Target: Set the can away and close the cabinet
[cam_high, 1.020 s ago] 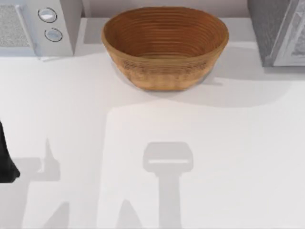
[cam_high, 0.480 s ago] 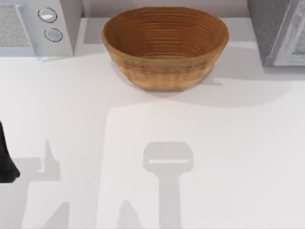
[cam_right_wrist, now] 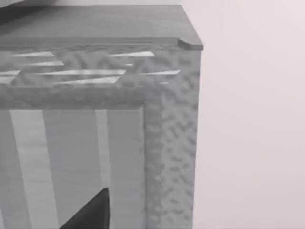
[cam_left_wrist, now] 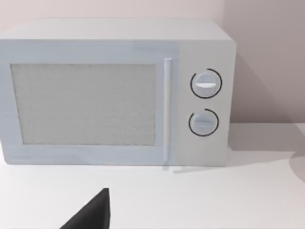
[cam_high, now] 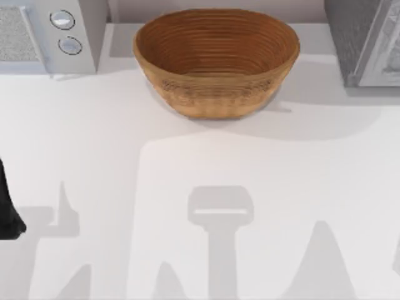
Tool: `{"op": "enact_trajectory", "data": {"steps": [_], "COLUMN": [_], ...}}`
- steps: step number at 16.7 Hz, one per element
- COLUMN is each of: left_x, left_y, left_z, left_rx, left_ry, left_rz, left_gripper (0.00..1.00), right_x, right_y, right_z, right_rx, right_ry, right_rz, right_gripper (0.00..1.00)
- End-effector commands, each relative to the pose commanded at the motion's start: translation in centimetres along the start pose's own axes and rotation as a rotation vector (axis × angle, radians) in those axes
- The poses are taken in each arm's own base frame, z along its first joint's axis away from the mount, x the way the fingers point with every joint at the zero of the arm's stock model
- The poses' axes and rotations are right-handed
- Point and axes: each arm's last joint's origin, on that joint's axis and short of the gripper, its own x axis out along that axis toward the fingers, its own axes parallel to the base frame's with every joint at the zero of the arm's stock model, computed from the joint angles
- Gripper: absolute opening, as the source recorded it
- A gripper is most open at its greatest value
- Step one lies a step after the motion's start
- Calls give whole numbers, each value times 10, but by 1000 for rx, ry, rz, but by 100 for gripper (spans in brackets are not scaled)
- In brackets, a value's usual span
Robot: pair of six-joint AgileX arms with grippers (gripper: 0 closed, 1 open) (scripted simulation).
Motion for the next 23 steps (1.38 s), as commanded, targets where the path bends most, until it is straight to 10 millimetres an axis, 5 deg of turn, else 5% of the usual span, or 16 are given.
{"op": "enact_trajectory", "data": {"steps": [4,8,16,23], "left_x": [0,0,0,0], "left_y": [0,0,0,0], "left_z": [0,0,0,0], "left_rx": [0,0,0,0], "left_ry": [0,0,0,0], "left_rz": [0,0,0,0], "left_gripper": [100,100,100,100], "right_x": [-16,-30,-28,26], "right_y": [27,50,55,108], "right_z": [63,96,100,101], "right_rx": [0,0,-1,2], "right_ry": [0,0,-1,-3], "right_rz": [0,0,5,5], "right_gripper": [100,100,100,100]}}
